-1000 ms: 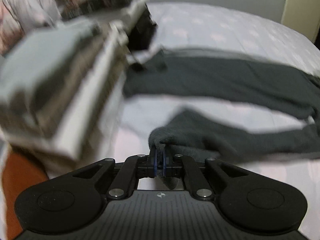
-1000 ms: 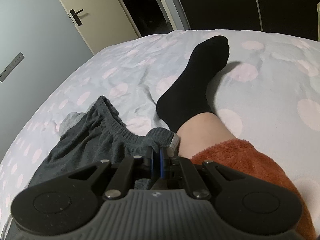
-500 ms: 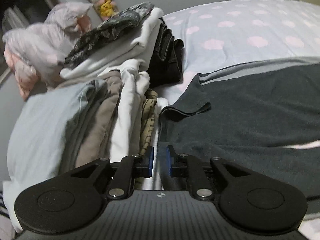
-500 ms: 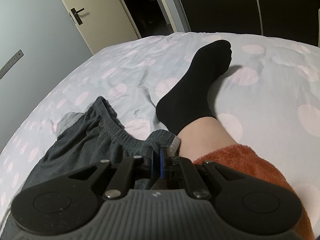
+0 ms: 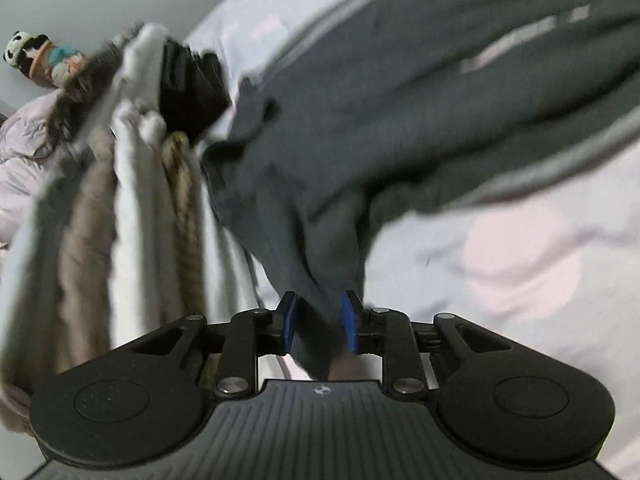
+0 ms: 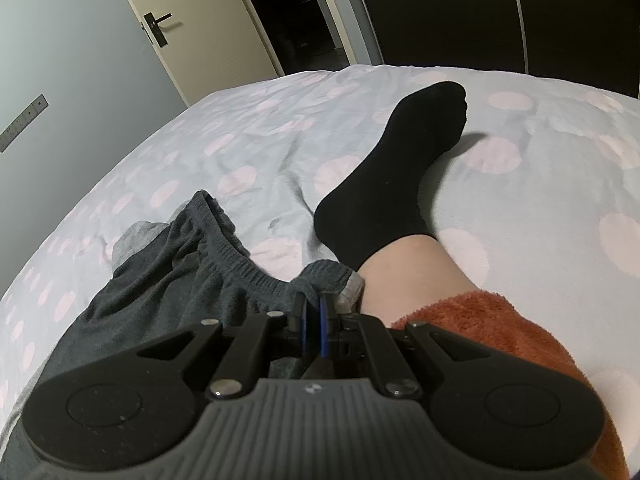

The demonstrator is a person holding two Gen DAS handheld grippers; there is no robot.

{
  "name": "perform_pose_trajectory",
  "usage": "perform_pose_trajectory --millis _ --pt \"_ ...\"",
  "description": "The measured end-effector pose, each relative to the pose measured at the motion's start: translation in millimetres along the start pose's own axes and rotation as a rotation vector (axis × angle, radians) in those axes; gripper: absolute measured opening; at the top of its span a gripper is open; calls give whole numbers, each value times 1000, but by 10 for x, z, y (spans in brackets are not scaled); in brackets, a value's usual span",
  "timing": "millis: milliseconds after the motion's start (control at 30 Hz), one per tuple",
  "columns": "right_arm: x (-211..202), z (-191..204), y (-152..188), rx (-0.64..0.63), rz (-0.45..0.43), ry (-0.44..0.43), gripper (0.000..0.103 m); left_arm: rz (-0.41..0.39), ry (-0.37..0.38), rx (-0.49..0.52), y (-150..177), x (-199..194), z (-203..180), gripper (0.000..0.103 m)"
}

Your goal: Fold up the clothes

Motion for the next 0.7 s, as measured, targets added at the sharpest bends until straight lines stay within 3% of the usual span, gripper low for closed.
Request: perform_pose_trajectory --millis 67,100,133,300,500,700 --pt "0 1 3 -1 -1 3 7 16 4 -30 5 94 44 28" --pt "3 -7 2 6 2 0 7 18 14 -50 -2 113 79 11" --pt "12 -19 -4 16 12 -4 7 19 23 -70 -9 128 115 5" --pt "-47 -86 -121 70 69 -27 7 -31 -11 -142 -34 -134 459 5" --pt "-519 -59 -438 33 46 -55 6 -62 -7 -214 145 -494 935 5" --pt "-677 -224 -584 -24 53 51 6 -56 36 -112 434 -632 861 5"
Point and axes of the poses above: each gripper's, at about its wrist camera, not at the fingertips, and x roughly the way its jaws point, z to its left, y to its underside, the point moved 8 cm from there along x, roughly the way its jaws point, and after that the axes turned 14 degrees about z, right-handed, at the moved point
